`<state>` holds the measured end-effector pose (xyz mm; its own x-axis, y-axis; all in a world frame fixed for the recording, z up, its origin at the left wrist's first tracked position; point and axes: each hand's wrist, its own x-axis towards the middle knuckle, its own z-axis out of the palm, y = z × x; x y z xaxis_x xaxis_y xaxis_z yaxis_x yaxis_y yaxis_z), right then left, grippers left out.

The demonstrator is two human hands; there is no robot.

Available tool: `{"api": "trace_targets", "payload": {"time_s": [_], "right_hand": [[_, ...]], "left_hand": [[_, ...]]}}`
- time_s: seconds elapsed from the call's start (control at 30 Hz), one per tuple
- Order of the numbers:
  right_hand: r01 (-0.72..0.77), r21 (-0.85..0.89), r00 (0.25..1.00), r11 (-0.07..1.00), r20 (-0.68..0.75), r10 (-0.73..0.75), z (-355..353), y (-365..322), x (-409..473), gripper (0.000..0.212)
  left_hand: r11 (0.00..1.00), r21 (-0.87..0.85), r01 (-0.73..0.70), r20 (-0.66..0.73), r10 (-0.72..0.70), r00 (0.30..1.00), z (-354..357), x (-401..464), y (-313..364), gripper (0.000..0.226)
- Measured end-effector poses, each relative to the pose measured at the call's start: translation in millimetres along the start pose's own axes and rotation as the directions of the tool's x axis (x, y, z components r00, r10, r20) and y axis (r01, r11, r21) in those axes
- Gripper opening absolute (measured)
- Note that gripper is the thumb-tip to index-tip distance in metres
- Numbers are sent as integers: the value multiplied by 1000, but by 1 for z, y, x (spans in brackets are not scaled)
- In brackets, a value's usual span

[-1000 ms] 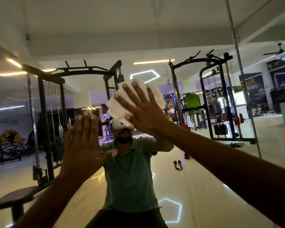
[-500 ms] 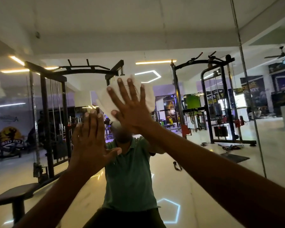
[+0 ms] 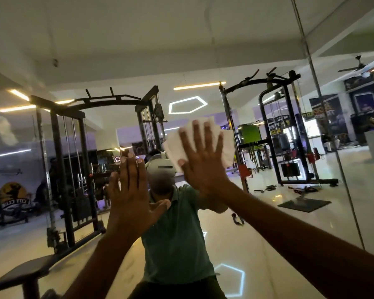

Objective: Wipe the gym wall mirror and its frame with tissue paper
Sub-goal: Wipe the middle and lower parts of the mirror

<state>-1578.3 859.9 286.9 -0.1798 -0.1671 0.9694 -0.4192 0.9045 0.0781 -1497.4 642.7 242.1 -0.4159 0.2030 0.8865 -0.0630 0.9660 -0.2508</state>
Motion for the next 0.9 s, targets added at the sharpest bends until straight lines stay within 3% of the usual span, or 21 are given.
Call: {"api": "trace_targets", "payload": {"time_s": [0.13,0.2,0.27,0.33,0.43,0.5,0.57,0.67,0.7,0.8,0.9], "right_hand": [[396,-14,915,918,93,-393,-2,3,-22,75],[481,-65,872,874,134,-470,-6,36,-32,71],[377,-57,922,924,114,-369,-12,72,-38,71],[124,-4,991,992,50,-124,-11,88,-38,74],[-237,47,969,971,-67,239,2,37,-36,77],[-174,45,983,984,-46,176,10,-7,-33,78],[32,39,999,999,-12,-32,13,-24,-32,77],[289,21,956,957,44,-290,5,11,-22,74],[315,12,948,949,45,-316,2,28,-19,73],[102,11,995,995,5,-102,-6,66,-17,76],[-170,57,985,984,-31,172,-5,44,-14,78]], "left_hand": [[1000,7,-7,-1,7,1000,-1,-1,-2,120],[1000,-11,-13,-11,12,1000,1,-1,-3,121],[1000,-8,-29,-8,29,1000,4,0,-6,121],[999,-7,-39,0,39,999,6,1,-8,121],[999,-19,-37,-20,36,999,9,2,-7,121],[999,-17,-39,-36,38,999,10,2,-7,120],[999,-22,-42,-45,41,998,9,1,-7,118],[999,-14,-47,-33,46,998,8,1,-8,120],[999,-15,-50,-25,50,998,8,1,-9,121],[999,-34,-36,-3,36,999,8,1,-10,123],[999,-38,-22,2,22,1000,7,1,-9,123]]}}
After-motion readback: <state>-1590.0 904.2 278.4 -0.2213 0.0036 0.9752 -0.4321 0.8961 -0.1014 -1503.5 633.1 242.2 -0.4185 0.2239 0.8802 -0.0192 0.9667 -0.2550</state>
